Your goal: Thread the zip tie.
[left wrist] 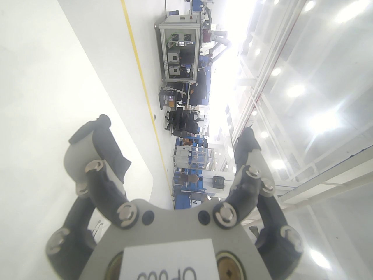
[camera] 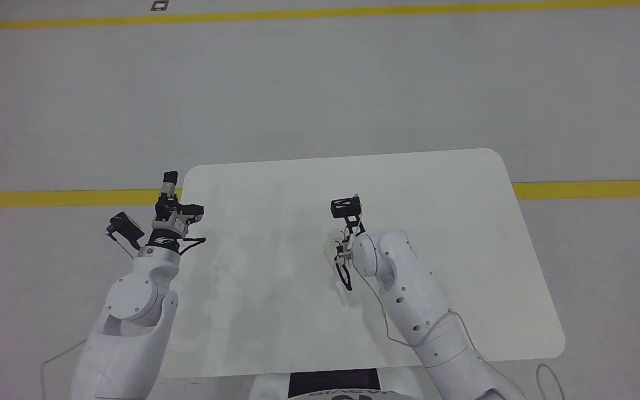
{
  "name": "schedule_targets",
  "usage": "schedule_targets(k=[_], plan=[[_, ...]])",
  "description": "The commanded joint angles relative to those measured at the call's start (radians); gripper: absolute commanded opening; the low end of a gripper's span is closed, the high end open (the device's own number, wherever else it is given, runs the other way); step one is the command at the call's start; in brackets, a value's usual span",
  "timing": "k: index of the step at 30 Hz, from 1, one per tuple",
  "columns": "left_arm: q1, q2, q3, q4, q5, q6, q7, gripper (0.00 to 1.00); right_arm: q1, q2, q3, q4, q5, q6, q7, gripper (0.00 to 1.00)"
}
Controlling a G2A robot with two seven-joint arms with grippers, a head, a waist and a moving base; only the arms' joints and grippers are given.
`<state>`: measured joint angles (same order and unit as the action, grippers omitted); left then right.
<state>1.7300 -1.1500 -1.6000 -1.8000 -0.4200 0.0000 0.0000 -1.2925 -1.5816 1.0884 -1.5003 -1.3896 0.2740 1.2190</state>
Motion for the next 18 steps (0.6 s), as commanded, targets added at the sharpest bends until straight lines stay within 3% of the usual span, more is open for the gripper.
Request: schedule_targets(k=[1,9,18], plan=[[0.000,0.000,0.000,0.000,0.000,0.000,0.000,1.00,0.009,-0.001,-0.003,0.016,0.007,0.000,0.000,0.16],[0.000,0.000,0.000,0.000,0.000,0.000,0.000,1.00,0.030,-0.002,-0.014,0.045,0.008,0.008,0.000,0.18],[0.000,0.000,0.000,0.000,0.000,0.000,0.000,1.00,0.020,0.001,-0.018,0.020,-0.013,0.020,0.009,0.16]])
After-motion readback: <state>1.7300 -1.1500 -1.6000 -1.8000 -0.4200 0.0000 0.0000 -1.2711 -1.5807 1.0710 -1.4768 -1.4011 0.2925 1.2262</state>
